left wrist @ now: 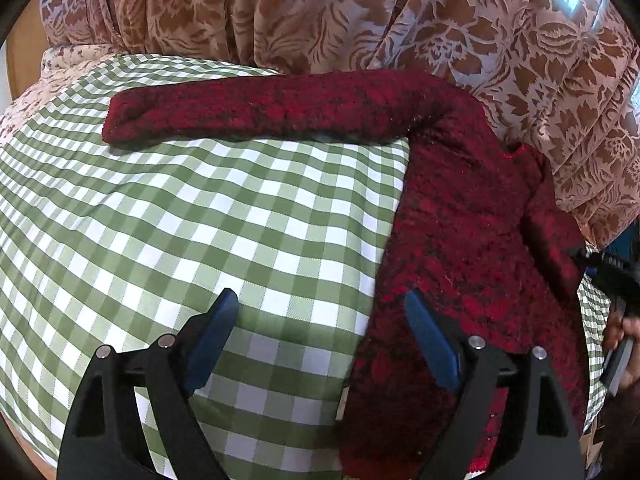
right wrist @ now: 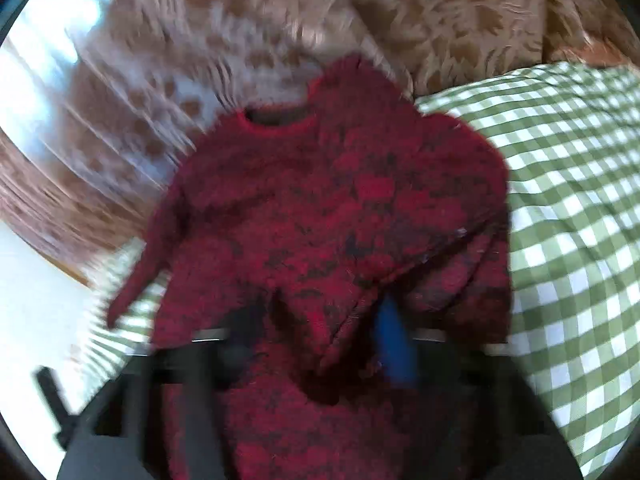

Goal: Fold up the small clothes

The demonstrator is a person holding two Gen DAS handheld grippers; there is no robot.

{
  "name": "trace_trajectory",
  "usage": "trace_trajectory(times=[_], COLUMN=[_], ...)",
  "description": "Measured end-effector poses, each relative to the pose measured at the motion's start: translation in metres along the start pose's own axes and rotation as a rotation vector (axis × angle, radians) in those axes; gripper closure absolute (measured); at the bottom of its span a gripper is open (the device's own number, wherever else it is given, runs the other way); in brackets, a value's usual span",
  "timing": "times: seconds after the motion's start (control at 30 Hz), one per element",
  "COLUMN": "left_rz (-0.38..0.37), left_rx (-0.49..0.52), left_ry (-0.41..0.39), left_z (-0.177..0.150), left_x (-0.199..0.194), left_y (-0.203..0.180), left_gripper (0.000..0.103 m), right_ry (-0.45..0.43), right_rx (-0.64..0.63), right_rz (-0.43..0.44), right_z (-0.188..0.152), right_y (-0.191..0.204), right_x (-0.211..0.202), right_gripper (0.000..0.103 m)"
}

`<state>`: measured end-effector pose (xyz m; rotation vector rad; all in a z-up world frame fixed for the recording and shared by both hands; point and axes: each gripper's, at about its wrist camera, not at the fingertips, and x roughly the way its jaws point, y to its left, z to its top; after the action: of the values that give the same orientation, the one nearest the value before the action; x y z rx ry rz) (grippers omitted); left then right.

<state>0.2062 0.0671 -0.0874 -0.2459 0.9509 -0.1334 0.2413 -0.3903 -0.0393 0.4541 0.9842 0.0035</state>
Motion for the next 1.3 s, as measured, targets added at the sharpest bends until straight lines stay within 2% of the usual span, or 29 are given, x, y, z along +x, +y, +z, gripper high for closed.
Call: trace_trajectory(times=[0.03,0.13,0.23,0.3,0.33,0.37,0.4,0.43,0.53,0.67,0.7,0.73,0.8,0.83,0.87,0.9,0.93,1.0,1.07,1.1,1.13,1.27,1.3], left_rz=[-0.005,-0.031,-0.079,-0.121,-0.144,-0.167,-0.187,-0.198,-0.225,-0.248,-0.243,-0.234,-0.236,-0.246,-0.254,-0.253,-0.252,-0.264,-0.268,-0.267,-0.265,-0.264,-0.26], left_rx=[0.005,0.007,-0.013,-0.016,-0.021,-0.024,-0.017,-0.003,0.022,0.03,0.033,0.04,0.049,0.051,0.058,0.065,0.071,0.052,0.055,0.064,0.072,0.068,0.069], left_ry=[0.0,0.015,0.027,0.03,0.036,0.04,0.041,0.042,0.068,0.09,0.091,0.096,0.102,0.113,0.129,0.13,0.124,0.112,0.093,0.085,0.08,0.068,0.074], left_z=[0.0,-0.003,-0.005,-0.006,-0.006,-0.007,-0.008,-0.009,-0.013,-0.018,-0.019,-0.02,-0.022,-0.023,-0.025,-0.027,-0.029,-0.032,-0.037,-0.042,-0.045,-0.078,-0.094], left_x=[0.0,0.001,0.004,0.004,0.003,0.003,0.002,0.001,0.003,0.006,0.007,0.008,0.009,0.01,0.012,0.012,0.01,0.004,-0.008,-0.015,-0.021,-0.053,-0.062], left_y=[0.0,0.003,0.004,0.002,0.001,0.0,-0.002,-0.005,-0.01,-0.012,-0.012,-0.012,-0.013,-0.013,-0.015,-0.016,-0.018,-0.017,-0.015,-0.014,-0.014,-0.003,-0.001], left_gripper=[0.018,0.018,0.018,0.018,0.018,0.018,0.018,0.018,0.018,0.022,0.026,0.035,0.046,0.06,0.072,0.075,0.082,0.086,0.087,0.088,0.088,0.088,0.088], right_ry=[-0.028,-0.174,-0.312,-0.375,-0.384,-0.387,-0.389,-0.386,-0.294,-0.081,-0.027,0.012,0.09,0.112,0.122,0.128,0.141,0.151,0.147,0.144,0.141,0.138,0.151], right_rx=[-0.008,0.025,0.108,0.184,0.212,0.252,0.275,0.296,0.265,0.245,0.234,0.225,0.208,0.192,0.155,0.121,0.085,0.025,-0.029,-0.024,-0.023,-0.113,-0.147], right_rz=[-0.011,-0.114,-0.29,-0.36,-0.387,-0.407,-0.423,-0.442,-0.377,-0.186,-0.131,-0.087,0.02,0.049,0.057,0.054,0.05,-0.003,-0.047,-0.045,-0.036,-0.032,-0.038], right_z=[0.008,0.04,0.076,0.093,0.099,0.099,0.093,0.085,0.046,-0.032,-0.056,-0.076,-0.119,-0.133,-0.146,-0.156,-0.164,-0.173,-0.174,-0.173,-0.171,-0.178,-0.186], right_y=[0.0,-0.027,-0.075,-0.111,-0.125,-0.14,-0.146,-0.152,-0.154,-0.13,-0.117,-0.103,-0.073,-0.06,-0.044,-0.035,-0.022,-0.004,0.006,0.005,0.004,0.011,0.01], right_x=[-0.005,-0.049,-0.098,-0.126,-0.134,-0.144,-0.15,-0.155,-0.152,-0.118,-0.11,-0.103,-0.092,-0.088,-0.086,-0.086,-0.084,-0.081,-0.082,-0.085,-0.089,-0.108,-0.114], right_gripper=[0.088,0.089,0.09,0.083,0.056,0.018,0.009,0.007,0.007,0.007,0.007,0.007,0.01,0.012,0.014,0.016,0.024,0.036,0.062,0.067,0.077,0.081,0.081])
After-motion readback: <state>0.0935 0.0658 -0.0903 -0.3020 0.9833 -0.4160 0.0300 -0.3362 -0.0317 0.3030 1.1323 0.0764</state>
